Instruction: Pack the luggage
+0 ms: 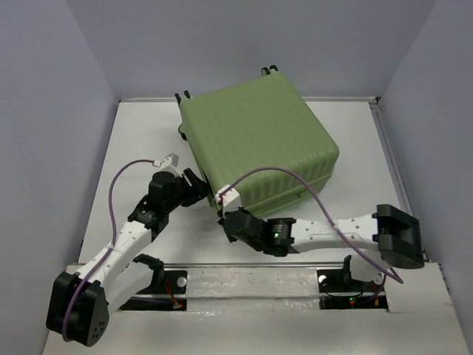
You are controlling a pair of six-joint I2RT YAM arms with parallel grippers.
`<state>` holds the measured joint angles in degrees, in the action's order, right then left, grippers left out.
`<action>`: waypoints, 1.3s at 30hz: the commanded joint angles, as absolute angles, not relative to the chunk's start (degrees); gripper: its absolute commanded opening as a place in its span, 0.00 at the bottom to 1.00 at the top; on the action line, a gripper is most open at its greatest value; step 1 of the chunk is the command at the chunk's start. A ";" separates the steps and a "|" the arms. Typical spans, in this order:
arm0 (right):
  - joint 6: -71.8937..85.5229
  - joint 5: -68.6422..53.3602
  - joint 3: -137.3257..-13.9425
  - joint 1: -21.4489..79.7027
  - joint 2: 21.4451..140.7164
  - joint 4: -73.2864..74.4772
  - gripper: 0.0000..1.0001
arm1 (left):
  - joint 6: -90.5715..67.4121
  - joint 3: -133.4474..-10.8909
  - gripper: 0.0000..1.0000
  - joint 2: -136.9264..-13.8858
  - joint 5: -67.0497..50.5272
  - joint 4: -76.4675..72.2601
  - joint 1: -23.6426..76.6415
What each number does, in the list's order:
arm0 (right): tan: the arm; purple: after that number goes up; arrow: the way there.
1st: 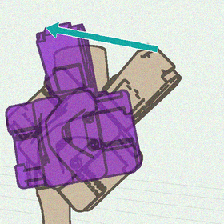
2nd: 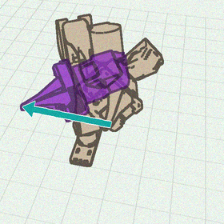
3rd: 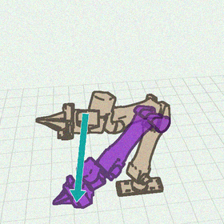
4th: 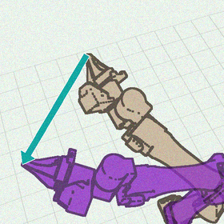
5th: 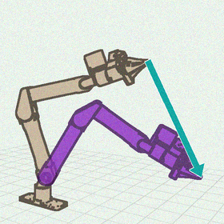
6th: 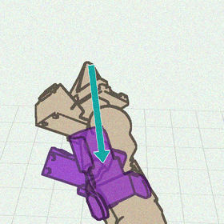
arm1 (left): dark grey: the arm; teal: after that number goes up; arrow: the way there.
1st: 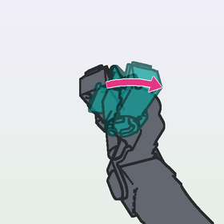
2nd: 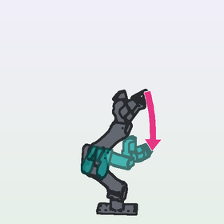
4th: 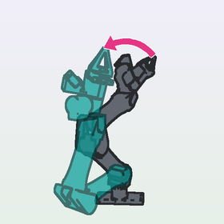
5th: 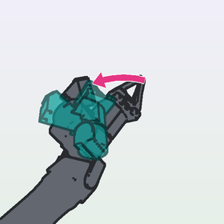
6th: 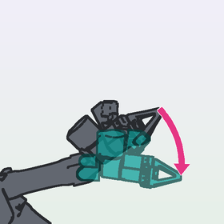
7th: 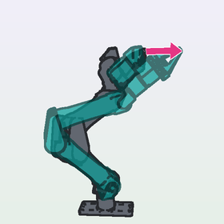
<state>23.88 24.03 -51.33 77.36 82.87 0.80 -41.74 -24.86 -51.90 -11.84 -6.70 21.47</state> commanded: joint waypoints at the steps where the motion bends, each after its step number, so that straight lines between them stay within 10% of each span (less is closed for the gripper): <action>1: 21.89 25.46 -67.83 85.95 93.93 -15.38 0.07 | -44.83 -27.07 0.62 -52.47 -15.74 -17.23 24.43; 11: 24.51 46.85 -63.48 86.57 99.76 -28.65 0.07 | -44.65 -24.52 0.61 -50.89 -16.79 -17.93 24.96; 16: 34.49 41.05 -56.96 86.57 88.35 -14.28 0.67 | -38.69 -32.24 0.77 -49.05 -11.26 -8.02 23.83; 18: 40.47 38.59 -51.72 86.57 81.87 -5.65 0.73 | -35.34 -38.04 0.86 -49.39 -10.37 -3.00 20.50; 24: 52.54 41.13 -40.09 86.57 69.62 5.52 0.64 | -36.29 -49.47 0.88 -55.96 -17.57 -3.51 6.35; 29: 58.27 42.10 -32.79 84.55 60.22 9.22 0.09 | -41.47 -59.13 0.89 -67.30 -19.85 -8.43 0.53; 39: 55.46 42.10 -29.35 83.23 52.03 13.18 0.10 | -44.21 -91.02 0.91 -102.27 -28.56 -4.41 -1.14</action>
